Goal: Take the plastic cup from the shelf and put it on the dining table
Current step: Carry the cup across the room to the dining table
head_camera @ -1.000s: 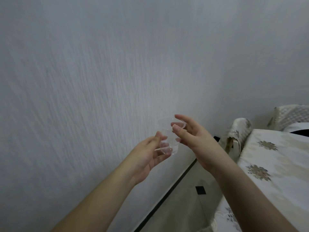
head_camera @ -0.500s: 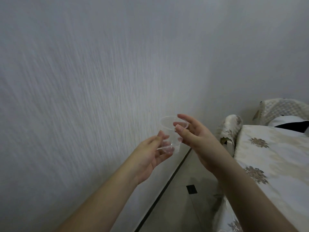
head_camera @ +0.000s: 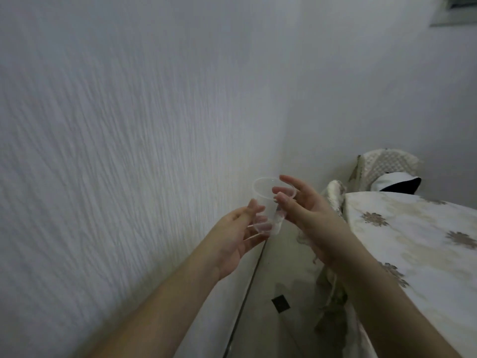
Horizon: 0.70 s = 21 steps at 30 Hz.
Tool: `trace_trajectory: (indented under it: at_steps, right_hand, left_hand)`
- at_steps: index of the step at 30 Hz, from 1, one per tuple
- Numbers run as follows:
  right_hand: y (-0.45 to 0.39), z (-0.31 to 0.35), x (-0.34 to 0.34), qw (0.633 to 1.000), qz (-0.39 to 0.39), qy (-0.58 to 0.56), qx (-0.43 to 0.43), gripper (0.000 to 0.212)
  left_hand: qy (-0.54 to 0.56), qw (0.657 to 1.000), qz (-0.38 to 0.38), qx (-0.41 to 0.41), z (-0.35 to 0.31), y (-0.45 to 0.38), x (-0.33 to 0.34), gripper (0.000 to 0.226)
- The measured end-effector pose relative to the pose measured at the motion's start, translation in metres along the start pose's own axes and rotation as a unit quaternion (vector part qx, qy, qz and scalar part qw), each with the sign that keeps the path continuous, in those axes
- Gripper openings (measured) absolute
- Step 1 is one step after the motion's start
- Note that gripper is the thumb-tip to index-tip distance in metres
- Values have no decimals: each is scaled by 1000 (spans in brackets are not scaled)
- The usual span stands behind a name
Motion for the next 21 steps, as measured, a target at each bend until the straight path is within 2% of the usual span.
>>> trace_trajectory:
  at_steps: [6, 10, 21]
  right_hand:
    - [-21, -15, -36, 997, -66, 27, 10, 59]
    - [-37, -27, -72, 993, -109, 39, 17, 57]
    - [-99, -50, -194, 979, -200, 44, 11, 70]
  left_hand:
    - [-13, 997, 58, -39, 23, -50, 30, 53]
    - [-12, 993, 104, -60, 41, -88, 61, 57]
    - [-50, 976, 190, -92, 74, -188, 185, 53]
Point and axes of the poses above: each hand's wrist, its own y-axis away from the middle knuckle, its own x-axis out of the palm, z = x × y, the point moved 8 cm from there along -y, towards the middle knuckle, and after that the axes turned 8 degrees about -z, right-handed, at the moved point
